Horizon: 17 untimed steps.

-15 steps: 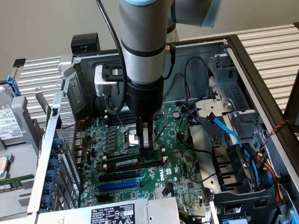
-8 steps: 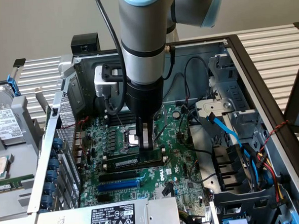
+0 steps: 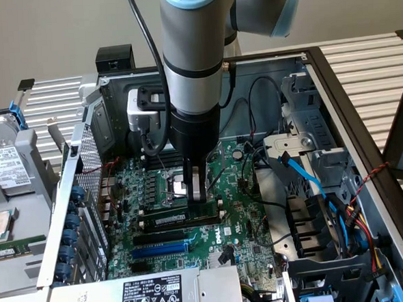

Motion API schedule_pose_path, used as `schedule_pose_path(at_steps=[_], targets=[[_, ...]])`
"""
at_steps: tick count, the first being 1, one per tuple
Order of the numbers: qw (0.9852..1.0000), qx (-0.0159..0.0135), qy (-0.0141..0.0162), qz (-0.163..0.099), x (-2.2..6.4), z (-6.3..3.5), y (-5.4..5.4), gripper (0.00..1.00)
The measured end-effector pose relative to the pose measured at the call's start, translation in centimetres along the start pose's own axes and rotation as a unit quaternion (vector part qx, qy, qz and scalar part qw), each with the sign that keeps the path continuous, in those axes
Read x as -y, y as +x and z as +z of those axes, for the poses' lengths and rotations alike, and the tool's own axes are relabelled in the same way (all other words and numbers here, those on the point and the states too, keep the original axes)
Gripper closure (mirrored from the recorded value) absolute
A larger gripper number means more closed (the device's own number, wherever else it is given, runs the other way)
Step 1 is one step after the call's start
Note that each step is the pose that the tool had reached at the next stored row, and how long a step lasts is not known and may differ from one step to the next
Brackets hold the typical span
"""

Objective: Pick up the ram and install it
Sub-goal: 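Insert the ram into the slot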

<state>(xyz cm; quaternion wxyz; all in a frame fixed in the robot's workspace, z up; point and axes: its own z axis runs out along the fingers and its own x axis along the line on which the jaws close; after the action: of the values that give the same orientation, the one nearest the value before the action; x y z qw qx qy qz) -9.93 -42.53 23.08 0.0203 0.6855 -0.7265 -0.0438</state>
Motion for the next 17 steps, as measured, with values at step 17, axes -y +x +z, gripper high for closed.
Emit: schedule_pose_path(at_steps=[17], targets=[[1.0,0.0,0.0,0.0,0.0,0.0,0.0,0.8]])
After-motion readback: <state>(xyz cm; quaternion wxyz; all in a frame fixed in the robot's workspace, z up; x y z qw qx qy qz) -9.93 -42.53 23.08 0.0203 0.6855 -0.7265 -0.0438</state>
